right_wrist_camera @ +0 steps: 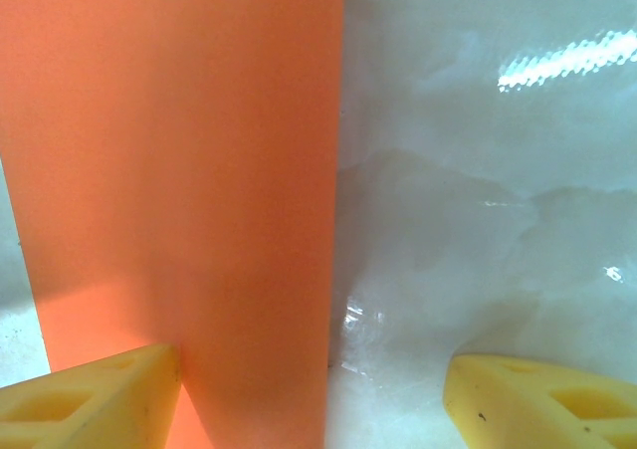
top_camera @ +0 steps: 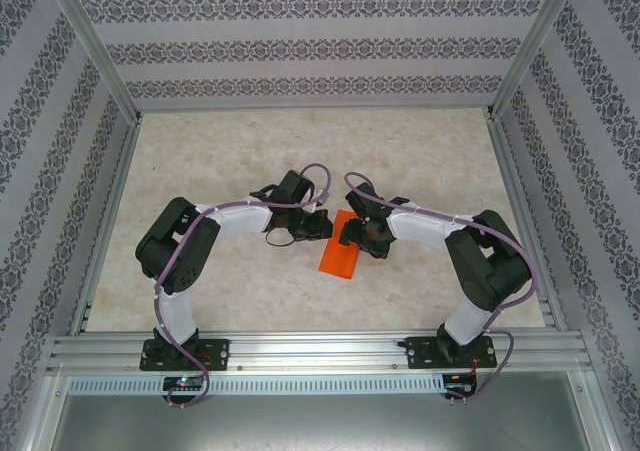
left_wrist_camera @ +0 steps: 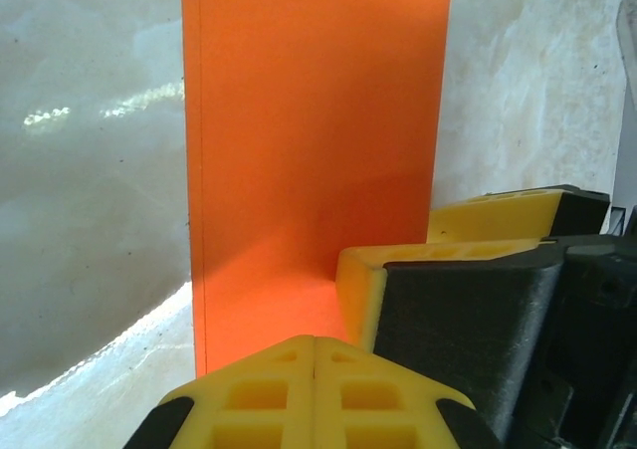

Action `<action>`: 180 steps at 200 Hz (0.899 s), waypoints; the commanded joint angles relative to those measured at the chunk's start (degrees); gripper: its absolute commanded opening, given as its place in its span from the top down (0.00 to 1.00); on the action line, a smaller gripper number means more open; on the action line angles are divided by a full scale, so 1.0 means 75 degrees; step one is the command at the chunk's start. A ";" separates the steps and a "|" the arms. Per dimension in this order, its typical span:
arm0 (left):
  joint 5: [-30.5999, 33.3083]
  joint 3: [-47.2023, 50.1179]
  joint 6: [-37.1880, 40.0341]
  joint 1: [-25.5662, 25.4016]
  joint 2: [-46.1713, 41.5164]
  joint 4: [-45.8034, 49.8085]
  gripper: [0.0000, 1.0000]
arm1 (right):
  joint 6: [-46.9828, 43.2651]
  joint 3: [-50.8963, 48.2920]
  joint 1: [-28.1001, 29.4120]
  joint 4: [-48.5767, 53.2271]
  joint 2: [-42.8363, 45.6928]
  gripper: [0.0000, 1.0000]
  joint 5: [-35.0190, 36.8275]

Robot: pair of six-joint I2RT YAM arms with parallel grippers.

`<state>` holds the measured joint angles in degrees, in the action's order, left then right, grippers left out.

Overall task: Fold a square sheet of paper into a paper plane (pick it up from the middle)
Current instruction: Hold the square sheet of paper at the center of the table.

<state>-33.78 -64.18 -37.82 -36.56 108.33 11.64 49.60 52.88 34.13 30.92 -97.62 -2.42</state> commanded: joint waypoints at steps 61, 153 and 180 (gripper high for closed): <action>0.0129 -0.0746 0.0029 -0.0247 0.0655 0.0596 1.00 | 0.0112 -0.0571 0.0142 -0.0656 -0.1057 0.25 -0.0112; 0.0431 -0.1014 0.0158 -0.0355 0.1146 0.1136 1.00 | 0.0170 -0.0480 0.0218 -0.0665 -0.1119 0.25 -0.0135; 0.0540 -0.0997 0.0216 -0.0376 0.1267 0.1260 1.00 | 0.0182 -0.0458 0.0229 -0.0688 -0.1027 0.24 -0.0140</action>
<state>-31.53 -70.57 -37.74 -38.39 115.96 18.44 50.04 53.28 34.89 31.40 -98.15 -1.30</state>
